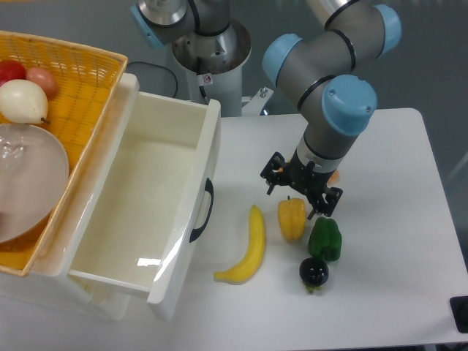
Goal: Pick up the yellow pepper
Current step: 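Move the open gripper above the yellow bell pepper, then lower the open gripper around the yellow bell pepper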
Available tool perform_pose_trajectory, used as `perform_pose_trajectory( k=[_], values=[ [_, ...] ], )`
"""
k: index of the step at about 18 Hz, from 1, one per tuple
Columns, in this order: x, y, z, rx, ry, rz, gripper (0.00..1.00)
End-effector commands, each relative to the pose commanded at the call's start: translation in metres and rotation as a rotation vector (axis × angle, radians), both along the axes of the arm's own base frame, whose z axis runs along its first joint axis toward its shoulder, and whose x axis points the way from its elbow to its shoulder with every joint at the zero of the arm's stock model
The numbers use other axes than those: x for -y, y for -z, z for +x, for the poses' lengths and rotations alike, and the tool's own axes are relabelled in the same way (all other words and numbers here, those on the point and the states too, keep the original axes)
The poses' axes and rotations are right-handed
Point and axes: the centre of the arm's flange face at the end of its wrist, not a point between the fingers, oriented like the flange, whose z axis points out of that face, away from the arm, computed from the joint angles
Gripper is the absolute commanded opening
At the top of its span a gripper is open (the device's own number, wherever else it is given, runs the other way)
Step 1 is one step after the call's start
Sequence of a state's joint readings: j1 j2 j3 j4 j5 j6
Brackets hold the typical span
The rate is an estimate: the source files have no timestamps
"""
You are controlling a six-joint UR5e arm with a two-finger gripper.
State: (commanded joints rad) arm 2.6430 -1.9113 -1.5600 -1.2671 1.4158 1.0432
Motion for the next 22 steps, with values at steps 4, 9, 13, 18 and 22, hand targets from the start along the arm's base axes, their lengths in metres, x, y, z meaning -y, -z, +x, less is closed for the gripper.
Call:
perform_pose_trajectory(
  k=[4, 9, 13, 18, 22],
  values=[
    [0.004, 0.012, 0.004, 0.033, -0.147, -0.020, 1.00],
    [-0.002, 0.019, 0.013, 0.039, -0.259, -0.023, 1.00],
    [0.001, 0.038, 0.025, 0.077, -0.331, -0.056, 1.00],
    [0.000, 0.050, 0.021, 0.028, -0.331, -0.092, 1.00],
    [-0.005, 0.066, 0.015, 0.032, -0.329, -0.104, 1.00]
  ],
)
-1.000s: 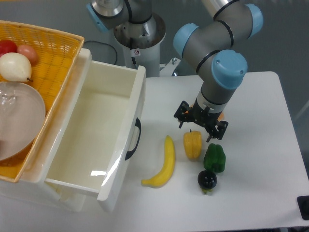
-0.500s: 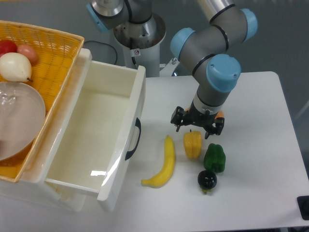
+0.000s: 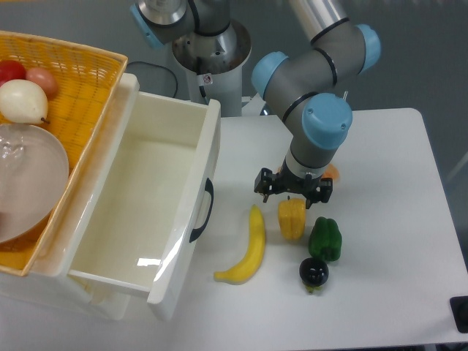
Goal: Pick up the yellow pepper
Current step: 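Lower the open gripper around the yellow bell pepper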
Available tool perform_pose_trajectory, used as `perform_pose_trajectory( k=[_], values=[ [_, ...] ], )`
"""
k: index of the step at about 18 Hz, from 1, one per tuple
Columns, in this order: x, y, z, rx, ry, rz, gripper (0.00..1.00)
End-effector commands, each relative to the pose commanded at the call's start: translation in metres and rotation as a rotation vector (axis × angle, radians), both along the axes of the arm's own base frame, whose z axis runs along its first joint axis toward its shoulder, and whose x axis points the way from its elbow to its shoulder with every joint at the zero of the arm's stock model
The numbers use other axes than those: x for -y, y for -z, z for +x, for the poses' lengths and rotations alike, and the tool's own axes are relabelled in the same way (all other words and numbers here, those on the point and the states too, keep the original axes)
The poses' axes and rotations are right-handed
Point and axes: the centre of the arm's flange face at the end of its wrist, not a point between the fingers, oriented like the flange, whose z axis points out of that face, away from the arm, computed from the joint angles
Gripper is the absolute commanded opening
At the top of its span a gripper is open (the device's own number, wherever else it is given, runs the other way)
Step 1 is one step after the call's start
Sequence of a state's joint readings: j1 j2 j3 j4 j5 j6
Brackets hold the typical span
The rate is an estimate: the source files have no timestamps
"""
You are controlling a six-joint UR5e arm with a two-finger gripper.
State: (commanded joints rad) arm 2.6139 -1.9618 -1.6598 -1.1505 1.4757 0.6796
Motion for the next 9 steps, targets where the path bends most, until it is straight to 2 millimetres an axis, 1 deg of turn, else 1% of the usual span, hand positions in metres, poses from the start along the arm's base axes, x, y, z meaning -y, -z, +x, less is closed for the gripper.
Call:
perform_pose_trajectory(
  k=[4, 9],
  values=[
    [-0.008, 0.035, -0.010, 0.018, 0.006, -0.012, 1.00],
    [-0.006, 0.047, -0.014, 0.008, 0.012, -0.043, 1.00]
  ],
)
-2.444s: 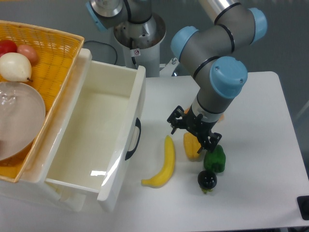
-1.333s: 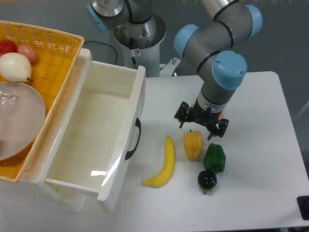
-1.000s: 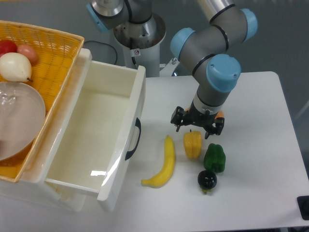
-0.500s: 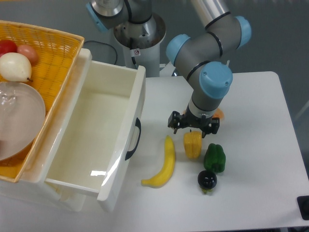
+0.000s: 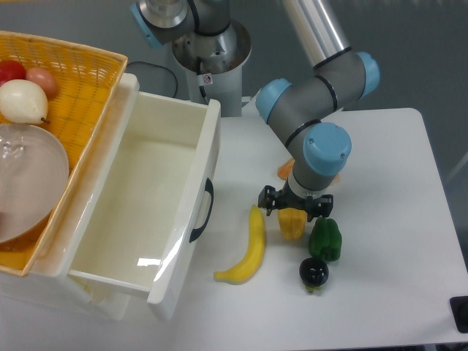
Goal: Pick up the yellow pepper
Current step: 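Lower the open gripper around the yellow bell pepper, then close the gripper on the yellow bell pepper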
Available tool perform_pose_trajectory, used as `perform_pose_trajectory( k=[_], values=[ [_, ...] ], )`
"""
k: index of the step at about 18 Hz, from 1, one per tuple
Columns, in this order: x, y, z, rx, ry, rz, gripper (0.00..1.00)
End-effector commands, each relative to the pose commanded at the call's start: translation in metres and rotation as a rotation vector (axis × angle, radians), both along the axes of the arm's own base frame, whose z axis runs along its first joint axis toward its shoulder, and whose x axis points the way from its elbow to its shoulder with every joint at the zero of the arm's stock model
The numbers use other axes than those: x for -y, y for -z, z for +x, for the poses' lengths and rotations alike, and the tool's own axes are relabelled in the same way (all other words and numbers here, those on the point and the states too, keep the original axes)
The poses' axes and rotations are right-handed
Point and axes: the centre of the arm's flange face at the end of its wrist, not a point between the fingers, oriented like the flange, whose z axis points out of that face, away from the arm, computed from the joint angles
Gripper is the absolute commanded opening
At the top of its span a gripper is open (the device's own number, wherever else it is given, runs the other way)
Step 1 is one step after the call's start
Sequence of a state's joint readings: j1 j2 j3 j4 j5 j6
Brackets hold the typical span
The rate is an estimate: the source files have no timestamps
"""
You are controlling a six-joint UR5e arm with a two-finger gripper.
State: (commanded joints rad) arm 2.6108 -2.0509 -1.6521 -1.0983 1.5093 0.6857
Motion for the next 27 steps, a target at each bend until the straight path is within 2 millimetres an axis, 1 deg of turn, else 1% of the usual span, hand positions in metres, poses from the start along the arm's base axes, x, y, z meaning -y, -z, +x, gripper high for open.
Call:
perform_pose_trajectory(
  k=[3, 6, 9, 12, 13, 16, 18, 19, 22, 23, 24, 25, 26, 27],
  values=[
    [0.002, 0.000, 0.000, -0.002, 0.002, -0.006, 1.00],
    [0.003, 0.005, 0.002, 0.007, 0.001, -0.013, 1.00],
    [0.002, 0.007, 0.002, 0.008, 0.001, -0.014, 1.00],
    [0.002, 0.016, 0.001, 0.018, 0.001, -0.023, 1.00],
    [0.002, 0.014, 0.000, 0.012, 0.001, -0.022, 1.00],
    [0.003, 0.018, 0.000, 0.000, 0.008, -0.051, 1.00],
    [0.001, 0.016, -0.002, -0.007, 0.009, -0.051, 0.99],
    [0.001, 0.015, -0.002, -0.007, 0.009, -0.051, 0.95],
    [0.000, 0.012, -0.003, -0.009, 0.004, -0.047, 0.66],
    [-0.001, 0.011, -0.003, -0.011, 0.004, -0.046, 0.61],
    [-0.001, 0.011, -0.003, -0.009, 0.004, -0.047, 0.50],
    [-0.002, 0.009, -0.004, -0.013, 0.003, -0.043, 0.32],
    [-0.002, 0.007, -0.005, -0.014, 0.004, -0.040, 0.18],
    [-0.003, 0.006, -0.004, -0.015, 0.005, -0.038, 0.16]
  ],
)
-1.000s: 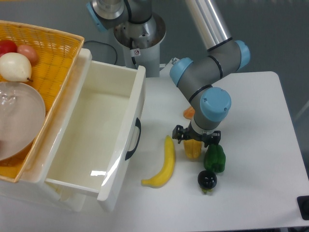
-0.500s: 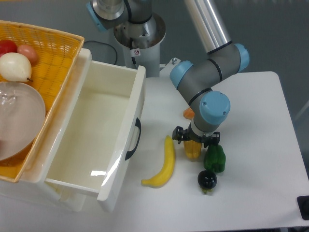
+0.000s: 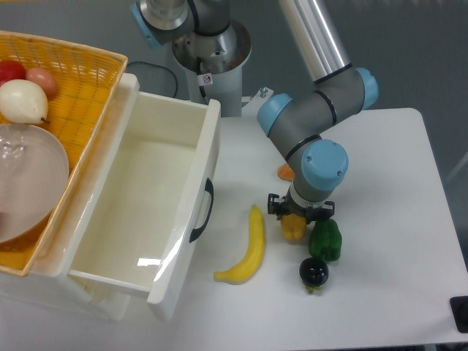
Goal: Pick up the yellow pepper
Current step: 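Close the gripper on the yellow bell pepper, then lift the grasped yellow bell pepper up off the table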
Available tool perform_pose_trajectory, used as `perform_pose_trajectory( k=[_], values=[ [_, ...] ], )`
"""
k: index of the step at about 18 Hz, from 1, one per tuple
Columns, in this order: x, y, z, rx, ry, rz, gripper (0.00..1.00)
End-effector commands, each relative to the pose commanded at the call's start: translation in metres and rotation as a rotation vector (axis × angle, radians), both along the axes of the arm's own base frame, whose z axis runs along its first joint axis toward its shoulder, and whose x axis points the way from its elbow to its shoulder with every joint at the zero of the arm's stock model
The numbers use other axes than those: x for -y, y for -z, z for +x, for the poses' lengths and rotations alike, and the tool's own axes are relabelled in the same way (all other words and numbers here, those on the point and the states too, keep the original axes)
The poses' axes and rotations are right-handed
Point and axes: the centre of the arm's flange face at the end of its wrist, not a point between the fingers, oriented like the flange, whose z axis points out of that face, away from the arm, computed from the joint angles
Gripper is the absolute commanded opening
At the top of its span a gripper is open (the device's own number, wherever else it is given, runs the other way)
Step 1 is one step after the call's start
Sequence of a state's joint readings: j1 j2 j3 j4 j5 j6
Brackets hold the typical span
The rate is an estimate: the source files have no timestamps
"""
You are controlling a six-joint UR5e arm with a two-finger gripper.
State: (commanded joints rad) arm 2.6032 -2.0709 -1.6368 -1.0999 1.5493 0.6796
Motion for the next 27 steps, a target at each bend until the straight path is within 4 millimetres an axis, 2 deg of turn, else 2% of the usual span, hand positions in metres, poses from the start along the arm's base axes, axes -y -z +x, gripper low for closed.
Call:
perform_pose_trajectory(
  k=[4, 5, 6, 9, 11, 17, 19, 22, 23, 25, 27],
  values=[
    [0.000, -0.005, 0.001, -0.005, 0.011, 0.004, 0.11],
    [-0.002, -0.015, 0.001, -0.017, 0.012, 0.013, 0.11],
    [-0.004, -0.034, 0.000, -0.042, 0.013, 0.033, 0.11],
    [-0.026, -0.077, 0.008, -0.089, 0.062, 0.082, 0.11],
    [-0.034, -0.092, 0.017, -0.102, 0.171, 0.089, 0.11],
    [-0.016, -0.138, 0.026, -0.135, 0.474, 0.114, 0.11],
    [-0.008, -0.144, 0.019, -0.139, 0.529, 0.117, 0.11],
    [-0.007, -0.148, 0.017, -0.146, 0.620, 0.123, 0.11],
    [-0.010, -0.149, 0.021, -0.147, 0.664, 0.126, 0.11],
    [-0.017, -0.165, 0.035, -0.172, 0.725, 0.136, 0.11],
    [-0.025, -0.164, 0.046, -0.169, 0.751, 0.132, 0.11]
  ],
)
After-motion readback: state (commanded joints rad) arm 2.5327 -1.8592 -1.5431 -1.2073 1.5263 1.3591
